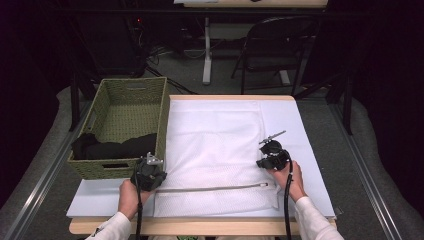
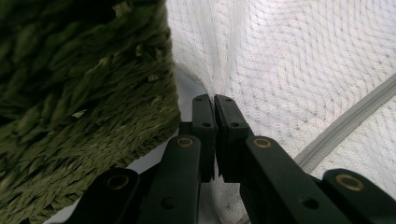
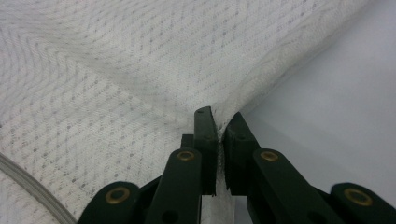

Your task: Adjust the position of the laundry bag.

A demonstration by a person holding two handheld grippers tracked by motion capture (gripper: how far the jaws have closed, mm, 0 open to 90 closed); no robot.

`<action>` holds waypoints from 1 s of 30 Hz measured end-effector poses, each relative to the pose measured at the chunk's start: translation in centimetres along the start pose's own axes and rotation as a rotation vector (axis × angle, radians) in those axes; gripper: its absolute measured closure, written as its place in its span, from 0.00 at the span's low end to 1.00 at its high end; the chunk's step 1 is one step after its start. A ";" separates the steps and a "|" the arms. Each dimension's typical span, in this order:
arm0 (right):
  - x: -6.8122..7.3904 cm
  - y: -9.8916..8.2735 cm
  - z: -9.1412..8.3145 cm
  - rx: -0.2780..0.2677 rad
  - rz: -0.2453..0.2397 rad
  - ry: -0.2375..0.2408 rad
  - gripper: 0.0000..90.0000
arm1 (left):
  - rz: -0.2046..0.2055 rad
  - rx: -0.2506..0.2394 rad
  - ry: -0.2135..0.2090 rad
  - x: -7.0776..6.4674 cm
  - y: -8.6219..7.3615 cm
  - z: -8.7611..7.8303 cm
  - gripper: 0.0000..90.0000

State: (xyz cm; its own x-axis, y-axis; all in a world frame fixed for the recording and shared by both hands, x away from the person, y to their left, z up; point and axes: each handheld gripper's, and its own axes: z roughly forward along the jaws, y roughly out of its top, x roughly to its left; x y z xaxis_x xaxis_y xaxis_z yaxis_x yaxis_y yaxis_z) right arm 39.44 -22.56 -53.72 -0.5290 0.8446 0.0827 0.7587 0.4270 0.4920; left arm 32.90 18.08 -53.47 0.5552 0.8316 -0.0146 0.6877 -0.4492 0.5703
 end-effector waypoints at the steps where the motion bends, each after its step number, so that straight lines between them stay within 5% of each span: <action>1: 0.0 0.0 0.0 0.000 0.002 0.001 0.95 | 0.002 0.004 0.000 0.1 0.0 0.0 0.97; 6: -0.1 -0.2 -0.1 0.001 -0.003 0.005 0.83 | 0.000 0.005 -0.032 0.3 -0.1 -0.3 0.86; 8: -0.3 -0.3 -0.6 -0.007 0.001 0.015 0.58 | -0.003 -0.002 -0.089 0.1 -0.1 -0.7 0.63; 10: -0.5 -0.5 -1.1 -0.011 0.001 0.026 0.46 | 0.027 -0.006 -0.078 -0.5 -0.1 -1.0 0.52; 15: -0.6 -1.2 -2.3 -0.019 -0.007 0.040 0.21 | 0.079 -0.027 -0.104 -1.4 0.1 -1.7 0.39; 21: -0.5 -1.9 -3.6 0.003 -0.030 0.038 0.14 | 0.121 -0.048 -0.129 -2.2 0.3 -2.1 0.19; 30: -0.3 -3.2 -5.2 0.001 -0.022 0.033 0.12 | 0.201 -0.036 -0.166 -3.5 0.8 -1.7 0.17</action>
State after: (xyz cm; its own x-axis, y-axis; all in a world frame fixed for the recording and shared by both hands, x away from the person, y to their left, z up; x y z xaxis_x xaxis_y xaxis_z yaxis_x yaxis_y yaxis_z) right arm 35.16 -25.83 -50.87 -0.5580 0.8237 0.1005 0.7468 0.4457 0.4935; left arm 30.73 15.34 -51.57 0.7502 0.6605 -0.0304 0.5401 -0.5856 0.6045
